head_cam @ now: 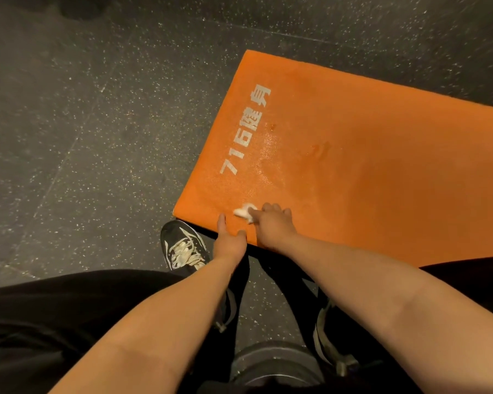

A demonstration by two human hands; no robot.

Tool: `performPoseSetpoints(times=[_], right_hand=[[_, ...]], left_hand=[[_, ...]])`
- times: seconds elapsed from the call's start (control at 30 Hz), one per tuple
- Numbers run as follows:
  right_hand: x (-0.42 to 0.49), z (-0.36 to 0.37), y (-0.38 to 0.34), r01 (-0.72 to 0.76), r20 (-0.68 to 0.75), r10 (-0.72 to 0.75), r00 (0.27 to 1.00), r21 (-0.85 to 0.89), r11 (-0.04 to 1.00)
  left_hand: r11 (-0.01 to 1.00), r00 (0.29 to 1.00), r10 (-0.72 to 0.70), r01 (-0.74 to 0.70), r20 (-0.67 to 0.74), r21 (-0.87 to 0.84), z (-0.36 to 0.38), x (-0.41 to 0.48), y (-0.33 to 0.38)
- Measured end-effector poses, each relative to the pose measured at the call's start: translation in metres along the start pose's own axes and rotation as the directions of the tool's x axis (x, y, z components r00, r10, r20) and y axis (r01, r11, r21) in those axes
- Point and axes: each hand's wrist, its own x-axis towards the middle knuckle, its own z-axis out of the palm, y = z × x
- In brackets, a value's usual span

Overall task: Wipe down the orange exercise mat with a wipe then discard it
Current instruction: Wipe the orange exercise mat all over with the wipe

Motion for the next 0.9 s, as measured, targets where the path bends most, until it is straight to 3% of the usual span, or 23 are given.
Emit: performPoseSetpoints(times=[0.1,0.17,0.23,0.3,0.43,0.5,0.6,0.7,0.73,0.83,0.9], right_hand=[[0.005,0.003,-0.006,0.147,0.091,-0.146,0.985,0.002,0.989],[0.009,-0.004,0.0,0.062,0.026,-0.062,0.998,0.001,0.998],[0.013,-0.008,0.008,-0.123,-0.063,0.124,0.99,0.023,0.992],[0.011,-0.007,0.006,-0.168,-0.093,0.169,0.981,0.022,0.986],[0.01,0.007,-0.006,0.108,-0.014,-0.108,0.994,0.02,0.994],[0.018,0.004,0.002,0.13,-0.023,-0.129,0.991,0.026,0.991],[0.032,-0.011,0.022,-0.04,-0.114,0.042,0.993,0.021,0.999],[0.041,-0.024,0.035,-0.262,-0.142,0.264,0.954,0.037,0.964],[0.043,-0.024,0.032,-0.243,-0.136,0.247,0.96,0.042,0.969],[0.047,-0.009,0.012,0.046,-0.104,-0.042,0.994,0.038,0.998],[0.053,-0.007,0.01,0.14,-0.105,-0.136,0.985,0.024,0.99]], left_hand=[[0.99,0.999,0.027,-0.02,-0.044,0.141,-0.001,0.004,0.004],[0.983,0.996,0.065,-0.053,-0.061,0.173,-0.002,0.007,0.009],[0.974,0.99,0.123,-0.106,-0.073,0.2,-0.001,0.013,0.014],[0.95,0.976,0.193,-0.161,-0.099,0.266,-0.001,0.018,0.02],[0.885,0.942,0.307,-0.23,-0.136,0.406,0.0,0.027,0.025],[0.86,0.947,0.314,-0.25,-0.075,0.445,0.001,0.033,0.025],[0.829,0.953,0.301,-0.271,0.019,0.489,0.003,0.039,0.023],[0.82,0.955,0.296,-0.249,-0.01,0.516,0.005,0.041,0.021],[0.825,0.953,0.301,-0.243,-0.031,0.511,0.006,0.042,0.022],[0.841,0.944,0.312,-0.222,-0.107,0.493,0.009,0.046,0.03],[0.842,0.939,0.319,-0.218,-0.13,0.493,0.011,0.052,0.039]])
